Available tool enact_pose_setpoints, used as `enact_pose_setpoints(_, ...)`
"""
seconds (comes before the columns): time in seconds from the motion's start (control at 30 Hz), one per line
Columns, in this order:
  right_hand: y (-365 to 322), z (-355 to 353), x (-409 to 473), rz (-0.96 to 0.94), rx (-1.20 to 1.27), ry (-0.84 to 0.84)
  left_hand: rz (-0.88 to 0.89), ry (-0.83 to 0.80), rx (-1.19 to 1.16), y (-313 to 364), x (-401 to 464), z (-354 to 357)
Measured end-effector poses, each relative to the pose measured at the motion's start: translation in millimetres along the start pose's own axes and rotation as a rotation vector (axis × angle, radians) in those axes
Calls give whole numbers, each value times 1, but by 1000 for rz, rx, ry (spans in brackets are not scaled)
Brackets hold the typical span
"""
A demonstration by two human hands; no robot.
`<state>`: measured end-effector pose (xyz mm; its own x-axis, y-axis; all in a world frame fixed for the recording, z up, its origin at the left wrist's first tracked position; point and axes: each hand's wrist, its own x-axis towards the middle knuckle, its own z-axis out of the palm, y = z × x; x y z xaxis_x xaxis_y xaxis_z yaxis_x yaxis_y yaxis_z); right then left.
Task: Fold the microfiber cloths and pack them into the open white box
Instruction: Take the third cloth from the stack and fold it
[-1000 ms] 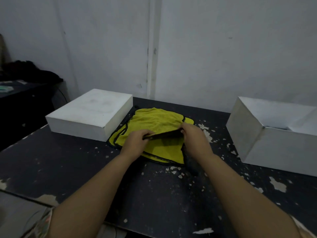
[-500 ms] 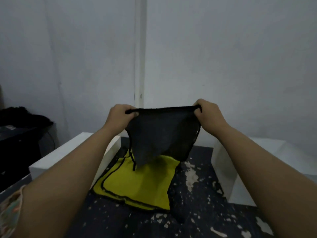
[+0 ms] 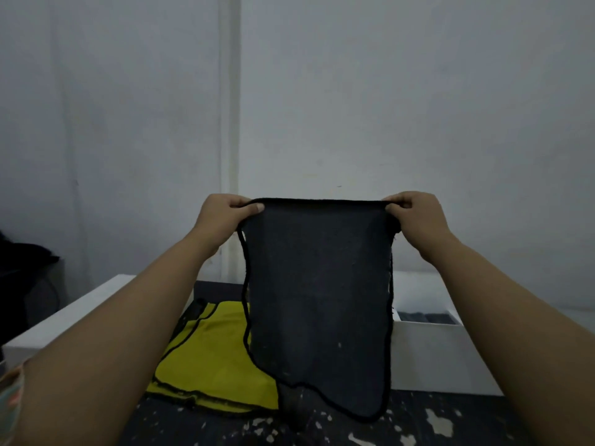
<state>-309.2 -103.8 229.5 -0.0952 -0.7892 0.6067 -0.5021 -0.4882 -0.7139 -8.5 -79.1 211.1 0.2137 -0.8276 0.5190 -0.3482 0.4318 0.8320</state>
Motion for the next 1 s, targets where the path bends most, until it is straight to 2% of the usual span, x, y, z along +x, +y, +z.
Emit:
enact_pose_setpoints(0.3,-3,-27,-6,38,177,103,9,34,-248,19,-2,17)
enact_pose_setpoints(0.43,1,-38,-29,44,230,101,43,3,-257,23,-25,18)
enact_pose_setpoints(0.7,19,-65,-126,78,294,-47,-22,-84,-236,9,-120,3)
enact_pose_setpoints(0.87,33,-73,-199,189,486,-155,-147,-133,-307,-13,-193,-4)
enact_pose_setpoints(1.0,53,-67,-241,311,412,-252,-262,-224,-213,-37,-234,-7)
